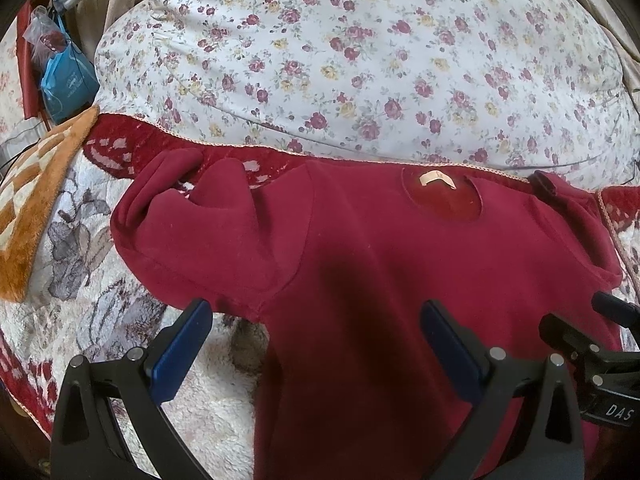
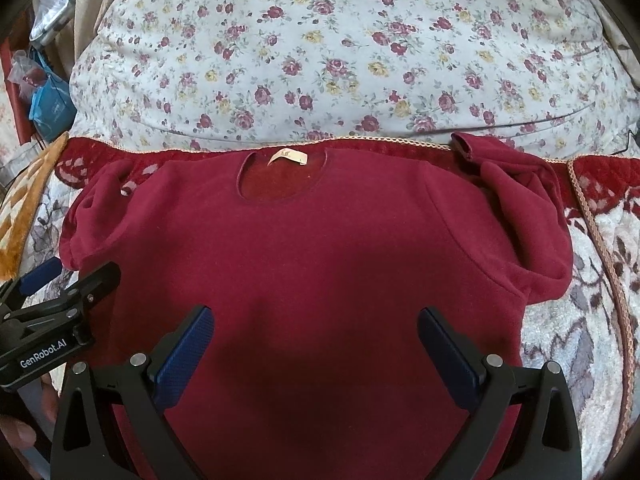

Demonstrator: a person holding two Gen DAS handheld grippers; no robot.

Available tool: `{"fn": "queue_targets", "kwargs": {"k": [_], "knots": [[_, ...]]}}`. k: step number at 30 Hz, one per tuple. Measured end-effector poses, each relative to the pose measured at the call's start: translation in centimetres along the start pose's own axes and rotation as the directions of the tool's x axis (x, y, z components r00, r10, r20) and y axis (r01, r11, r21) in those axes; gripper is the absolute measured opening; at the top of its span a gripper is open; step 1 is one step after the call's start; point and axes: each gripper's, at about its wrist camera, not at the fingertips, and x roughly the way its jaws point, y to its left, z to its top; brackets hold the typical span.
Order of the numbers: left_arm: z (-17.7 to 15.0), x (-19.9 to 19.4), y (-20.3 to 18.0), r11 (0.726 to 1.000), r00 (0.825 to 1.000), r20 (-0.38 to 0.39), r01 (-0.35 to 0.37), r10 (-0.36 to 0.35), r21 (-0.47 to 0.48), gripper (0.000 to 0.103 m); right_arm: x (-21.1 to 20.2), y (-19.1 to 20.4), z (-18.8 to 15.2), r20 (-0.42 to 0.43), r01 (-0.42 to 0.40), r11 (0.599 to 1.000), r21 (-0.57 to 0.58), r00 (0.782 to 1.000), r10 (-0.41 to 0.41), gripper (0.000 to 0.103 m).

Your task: Fold small clothes

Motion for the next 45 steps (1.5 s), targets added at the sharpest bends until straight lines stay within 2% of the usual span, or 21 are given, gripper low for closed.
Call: {"fn": "queue_targets", "kwargs": {"k": [45], "knots": [[0.02, 0.16, 0.03, 1.000, 1.000, -0.016, -0.006, 0.006, -0.001, 0.103, 0.69, 0.21, -0.02, -0.028, 0.010, 1.000, -0.007, 1.000, -0.010, 0.103]]}}
